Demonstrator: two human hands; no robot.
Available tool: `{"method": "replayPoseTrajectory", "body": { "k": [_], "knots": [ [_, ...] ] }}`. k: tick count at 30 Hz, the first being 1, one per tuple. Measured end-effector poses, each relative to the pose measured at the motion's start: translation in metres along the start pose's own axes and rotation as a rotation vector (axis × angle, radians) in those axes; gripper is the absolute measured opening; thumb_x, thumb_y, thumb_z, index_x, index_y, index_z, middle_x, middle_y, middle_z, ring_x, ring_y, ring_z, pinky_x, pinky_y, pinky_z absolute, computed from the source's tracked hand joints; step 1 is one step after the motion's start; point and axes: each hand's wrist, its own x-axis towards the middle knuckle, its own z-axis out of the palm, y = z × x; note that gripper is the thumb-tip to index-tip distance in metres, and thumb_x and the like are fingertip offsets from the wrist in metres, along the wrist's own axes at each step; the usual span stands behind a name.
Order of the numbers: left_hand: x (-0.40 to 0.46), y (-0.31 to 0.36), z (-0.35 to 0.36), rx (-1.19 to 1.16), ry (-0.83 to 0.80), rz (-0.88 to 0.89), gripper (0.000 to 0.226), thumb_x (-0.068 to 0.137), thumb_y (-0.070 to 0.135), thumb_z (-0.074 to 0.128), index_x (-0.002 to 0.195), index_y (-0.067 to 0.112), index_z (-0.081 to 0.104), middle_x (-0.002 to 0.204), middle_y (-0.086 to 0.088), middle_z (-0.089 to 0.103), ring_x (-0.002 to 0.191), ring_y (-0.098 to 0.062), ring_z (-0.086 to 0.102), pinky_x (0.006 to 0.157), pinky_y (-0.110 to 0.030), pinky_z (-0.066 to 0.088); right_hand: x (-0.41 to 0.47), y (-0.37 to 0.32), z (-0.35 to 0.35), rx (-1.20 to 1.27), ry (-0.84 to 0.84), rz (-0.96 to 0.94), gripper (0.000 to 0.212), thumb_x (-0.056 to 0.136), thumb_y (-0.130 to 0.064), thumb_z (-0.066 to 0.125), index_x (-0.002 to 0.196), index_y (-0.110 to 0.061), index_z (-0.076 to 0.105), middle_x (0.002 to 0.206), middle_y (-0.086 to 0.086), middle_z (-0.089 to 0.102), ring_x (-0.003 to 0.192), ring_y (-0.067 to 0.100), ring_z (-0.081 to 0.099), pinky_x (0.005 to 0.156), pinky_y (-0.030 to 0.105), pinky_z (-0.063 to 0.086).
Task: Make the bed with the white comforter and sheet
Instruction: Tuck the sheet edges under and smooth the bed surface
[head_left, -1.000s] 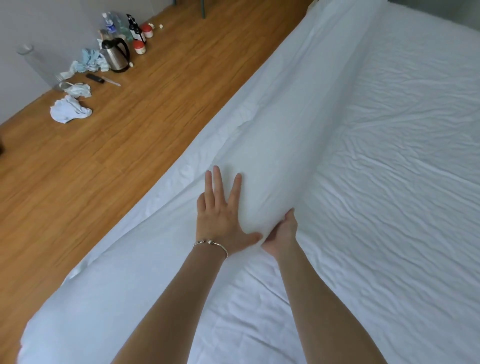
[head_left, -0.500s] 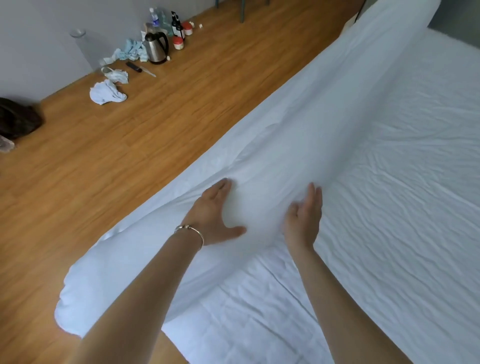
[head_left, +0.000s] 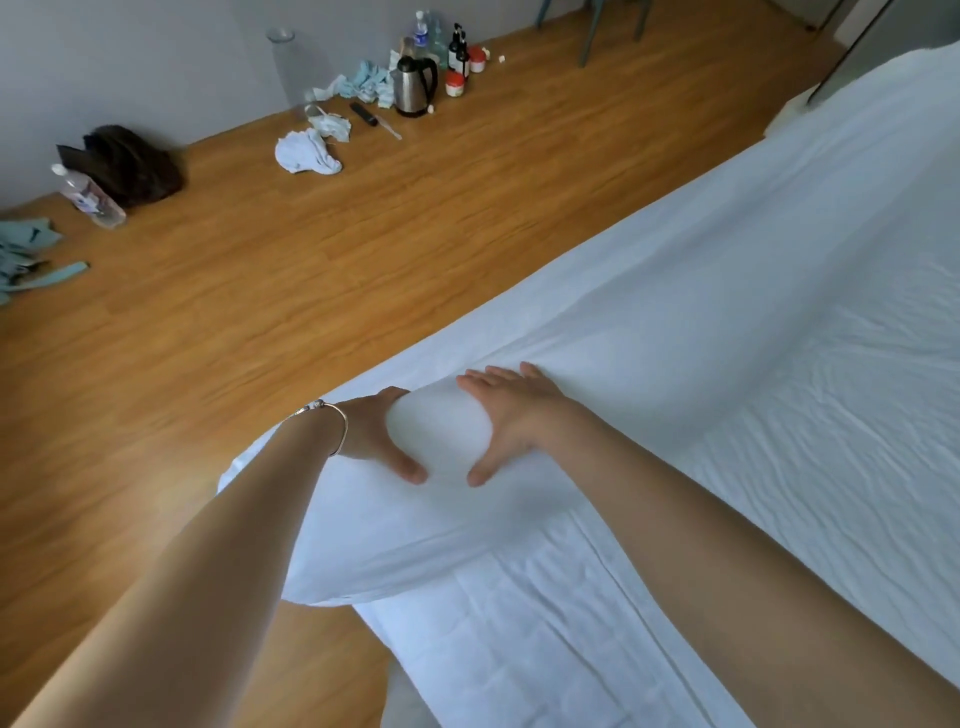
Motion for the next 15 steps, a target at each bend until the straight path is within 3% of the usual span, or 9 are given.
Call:
{"method": "replayPoseTrajectory", "body": {
  "k": [3,5,9,12,15],
  "knots": [
    [0.001,-0.027,-0.008,-0.003,-0.078,0.002,0.125,0.025,0.073,0.084,0.136,0.049,0.031,0.118,0.024,0.054,0.113,-0.012,0.054,0.102,-0.040,0.043,0.016,-0.015,-0.025,0.016,-0.176,0.025,0.128,0.055,-0.070,0.079,0.154,-0.028,0.011,0.160,-0.007,0.019,0.147,0.015,0.015,0.120,0.043,0.010],
    [-0.001,-0.044,-0.014,-0.023,-0.136,-0.008,0.129,0.025,0.072,0.085,0.139,0.047,0.030,0.124,0.022,0.051,0.117,-0.012,0.051,0.104,-0.039,0.041,0.031,-0.023,-0.038,0.105,-0.313,0.071,0.122,0.056,-0.070,0.080,0.153,-0.032,0.016,0.156,-0.008,0.028,0.140,0.019,0.033,0.115,0.042,0.028],
    [-0.007,-0.074,-0.012,-0.070,-0.195,-0.085,0.153,0.018,0.075,0.083,0.147,0.047,0.004,0.140,0.015,0.043,0.129,-0.019,0.044,0.109,-0.040,0.037,0.064,-0.046,-0.049,0.309,-0.483,0.088,0.098,0.058,-0.063,0.084,0.141,-0.031,0.041,0.132,-0.004,0.055,0.105,0.021,0.063,0.089,0.038,0.053],
    [-0.013,-0.080,0.004,-0.033,-0.169,-0.081,0.154,0.025,0.072,0.082,0.148,0.044,-0.006,0.147,0.012,0.035,0.135,-0.020,0.038,0.110,-0.043,0.035,0.069,-0.066,-0.033,0.258,-0.486,0.057,0.097,0.047,-0.060,0.090,0.129,-0.031,0.048,0.126,-0.007,0.057,0.102,0.019,0.063,0.084,0.035,0.053],
    [-0.026,-0.076,0.036,0.066,0.039,-0.040,0.144,0.034,0.071,0.080,0.149,0.039,-0.002,0.145,0.007,0.032,0.137,-0.020,0.031,0.109,-0.044,0.033,0.052,-0.072,-0.012,0.099,-0.323,0.010,0.085,0.044,-0.066,0.086,0.111,-0.032,0.048,0.108,-0.013,0.058,0.097,0.016,0.059,0.073,0.029,0.044]
  ]
}}
